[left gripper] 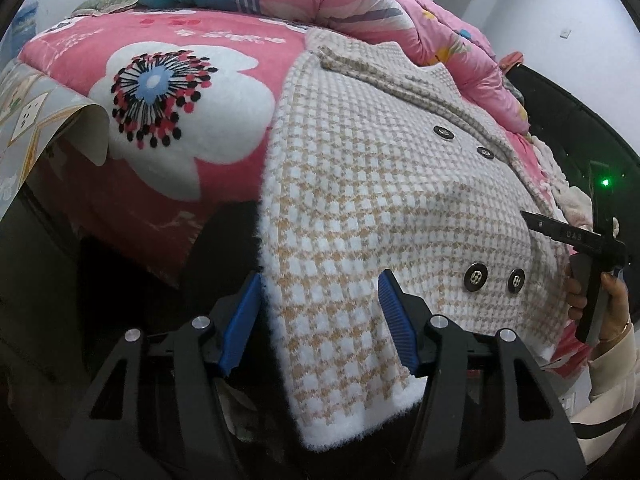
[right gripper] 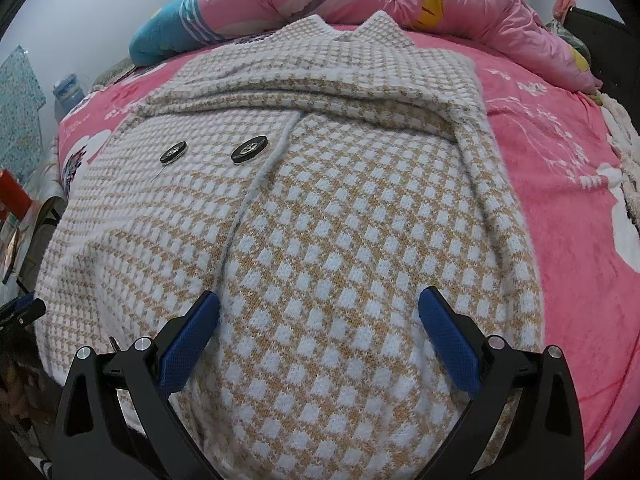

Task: Fold large clothes

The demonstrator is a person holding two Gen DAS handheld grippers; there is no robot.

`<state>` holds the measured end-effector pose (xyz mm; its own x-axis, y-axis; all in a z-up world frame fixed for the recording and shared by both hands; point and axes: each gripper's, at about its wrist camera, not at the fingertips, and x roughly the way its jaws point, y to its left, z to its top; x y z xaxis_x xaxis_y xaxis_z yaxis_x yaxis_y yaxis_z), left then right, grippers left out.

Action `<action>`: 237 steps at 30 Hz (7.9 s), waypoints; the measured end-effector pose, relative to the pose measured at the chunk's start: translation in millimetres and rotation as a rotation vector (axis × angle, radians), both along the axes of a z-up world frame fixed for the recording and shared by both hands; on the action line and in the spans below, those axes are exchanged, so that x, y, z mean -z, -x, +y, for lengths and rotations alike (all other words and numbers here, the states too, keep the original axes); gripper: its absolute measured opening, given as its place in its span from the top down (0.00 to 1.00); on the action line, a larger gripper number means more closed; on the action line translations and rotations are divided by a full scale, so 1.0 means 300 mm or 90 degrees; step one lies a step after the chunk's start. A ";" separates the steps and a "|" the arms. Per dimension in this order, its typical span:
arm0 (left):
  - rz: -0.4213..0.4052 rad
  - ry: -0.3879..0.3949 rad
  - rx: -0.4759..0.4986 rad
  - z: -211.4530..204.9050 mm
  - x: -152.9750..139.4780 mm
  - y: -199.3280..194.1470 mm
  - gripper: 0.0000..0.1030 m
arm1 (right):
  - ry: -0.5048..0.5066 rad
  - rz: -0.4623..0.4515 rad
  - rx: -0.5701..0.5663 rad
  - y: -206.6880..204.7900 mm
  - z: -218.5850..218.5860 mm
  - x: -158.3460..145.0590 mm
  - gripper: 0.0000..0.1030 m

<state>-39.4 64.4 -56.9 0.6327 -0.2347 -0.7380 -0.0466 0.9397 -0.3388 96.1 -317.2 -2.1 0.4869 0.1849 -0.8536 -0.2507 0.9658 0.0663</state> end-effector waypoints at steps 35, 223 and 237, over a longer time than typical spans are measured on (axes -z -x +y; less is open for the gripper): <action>0.074 0.057 0.021 -0.070 0.005 0.067 0.58 | -0.084 0.003 -0.024 0.023 -0.012 -0.090 0.06; -0.011 -0.109 0.125 -0.349 -0.069 -0.409 0.66 | -0.091 -0.005 0.000 -0.071 0.121 -0.041 0.54; -0.103 -0.164 0.119 -0.370 -0.198 -0.363 0.94 | -0.118 -0.078 0.000 -0.039 0.121 -0.198 0.98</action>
<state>69.5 -46.4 2.5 0.7097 -0.1774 -0.6818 0.1699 0.9823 -0.0787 107.9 -280.8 57.3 0.5854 0.3327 -0.7393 -0.2681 0.9401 0.2108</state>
